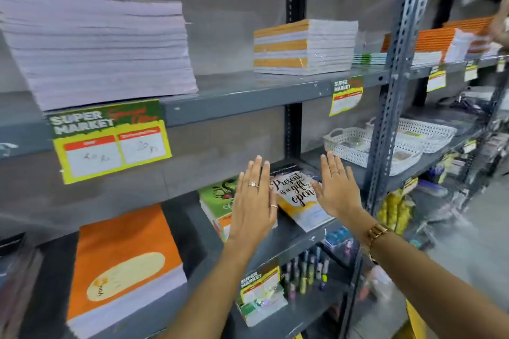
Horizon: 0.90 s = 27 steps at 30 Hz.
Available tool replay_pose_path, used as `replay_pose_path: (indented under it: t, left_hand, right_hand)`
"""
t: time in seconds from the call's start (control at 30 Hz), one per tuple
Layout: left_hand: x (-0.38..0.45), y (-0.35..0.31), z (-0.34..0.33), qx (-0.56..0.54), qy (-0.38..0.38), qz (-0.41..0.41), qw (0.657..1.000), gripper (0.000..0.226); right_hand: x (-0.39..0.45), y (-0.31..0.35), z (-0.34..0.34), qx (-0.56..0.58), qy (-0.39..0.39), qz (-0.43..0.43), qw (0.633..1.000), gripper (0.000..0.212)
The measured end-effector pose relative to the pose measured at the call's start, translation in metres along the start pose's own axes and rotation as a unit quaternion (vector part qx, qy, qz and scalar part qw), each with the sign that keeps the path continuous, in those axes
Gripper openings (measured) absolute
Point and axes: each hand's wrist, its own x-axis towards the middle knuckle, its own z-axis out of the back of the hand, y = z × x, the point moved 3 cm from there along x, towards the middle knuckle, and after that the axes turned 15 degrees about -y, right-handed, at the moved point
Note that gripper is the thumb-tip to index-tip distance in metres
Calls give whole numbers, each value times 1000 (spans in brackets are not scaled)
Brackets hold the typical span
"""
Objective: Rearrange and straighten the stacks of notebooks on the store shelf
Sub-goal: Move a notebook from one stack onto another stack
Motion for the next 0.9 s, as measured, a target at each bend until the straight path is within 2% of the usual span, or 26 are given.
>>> replay_pose_path:
  t: [0.07, 0.23, 0.3, 0.4, 0.47, 0.53, 0.6, 0.7, 0.8, 0.9]
  left_hand:
    - [-3, -6, -23, -30, 34, 65, 997, 53]
    - [-25, -20, -86, -41, 108, 143, 983, 53]
    - [-32, -25, -104, -57, 159, 193, 967, 50]
    - [-41, -34, -126, -60, 206, 339, 916, 49]
    - [-47, -35, -136, -85, 198, 444, 870, 40]
    - [-49, -34, -149, -95, 193, 513, 831, 37]
    - [-46, -33, -159, -93, 196, 545, 810, 43]
    - [-42, -33, -168, -89, 211, 559, 797, 51]
    - [-41, -32, -174, -85, 223, 568, 788, 48]
    - [-40, -29, -176, -100, 219, 578, 779, 38]
  right_hand:
    - [4, -14, -16, -4, 65, -31, 997, 65]
    - [14, -51, -64, 2, 137, -39, 990, 66]
    - [18, -62, -79, -2, 172, -41, 984, 67]
    - [21, -79, -106, 7, 242, -78, 967, 75]
    - [24, -86, -119, 28, 303, -133, 943, 84]
    - [32, -92, -125, 41, 339, -160, 926, 87]
    - [40, -96, -128, 38, 350, -162, 922, 81]
    - [46, -99, -134, 31, 373, -152, 915, 68]
    - [47, -103, -144, 32, 397, -149, 905, 83]
    - [48, -106, -149, 19, 390, -171, 904, 87]
